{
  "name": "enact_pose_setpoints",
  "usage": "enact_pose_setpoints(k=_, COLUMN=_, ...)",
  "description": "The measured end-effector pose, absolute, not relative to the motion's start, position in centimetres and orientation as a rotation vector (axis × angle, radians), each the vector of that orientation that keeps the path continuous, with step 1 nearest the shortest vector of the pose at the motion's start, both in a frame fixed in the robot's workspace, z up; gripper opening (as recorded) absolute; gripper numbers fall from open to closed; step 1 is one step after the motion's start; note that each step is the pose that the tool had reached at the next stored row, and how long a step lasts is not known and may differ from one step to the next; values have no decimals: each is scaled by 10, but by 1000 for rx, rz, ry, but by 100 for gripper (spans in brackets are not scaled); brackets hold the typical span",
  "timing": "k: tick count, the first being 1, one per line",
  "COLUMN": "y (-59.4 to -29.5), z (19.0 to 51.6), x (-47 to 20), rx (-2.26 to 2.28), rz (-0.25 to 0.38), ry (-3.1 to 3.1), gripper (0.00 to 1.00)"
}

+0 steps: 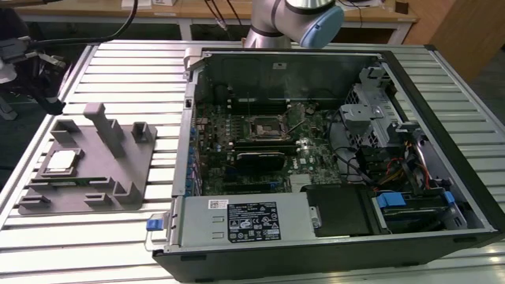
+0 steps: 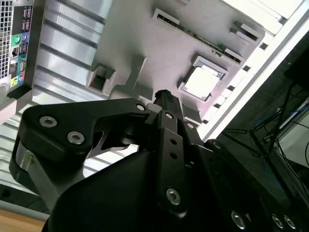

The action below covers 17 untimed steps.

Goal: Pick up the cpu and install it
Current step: 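Reach for the cpu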

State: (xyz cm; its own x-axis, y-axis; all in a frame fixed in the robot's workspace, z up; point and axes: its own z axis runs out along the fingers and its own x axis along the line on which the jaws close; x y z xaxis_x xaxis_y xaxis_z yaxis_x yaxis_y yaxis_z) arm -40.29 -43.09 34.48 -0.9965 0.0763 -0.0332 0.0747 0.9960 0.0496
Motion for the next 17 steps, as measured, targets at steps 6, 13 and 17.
enact_pose_setpoints(k=6, y=-433, z=341, x=-408, rx=117, rz=75, ry=3103, gripper=11)
enact_pose_setpoints(k=13, y=-436, z=337, x=-413, rx=117, rz=75, ry=3103, gripper=11)
enact_pose_setpoints(k=17, y=-437, z=335, x=-417, rx=117, rz=75, ry=3103, gripper=11)
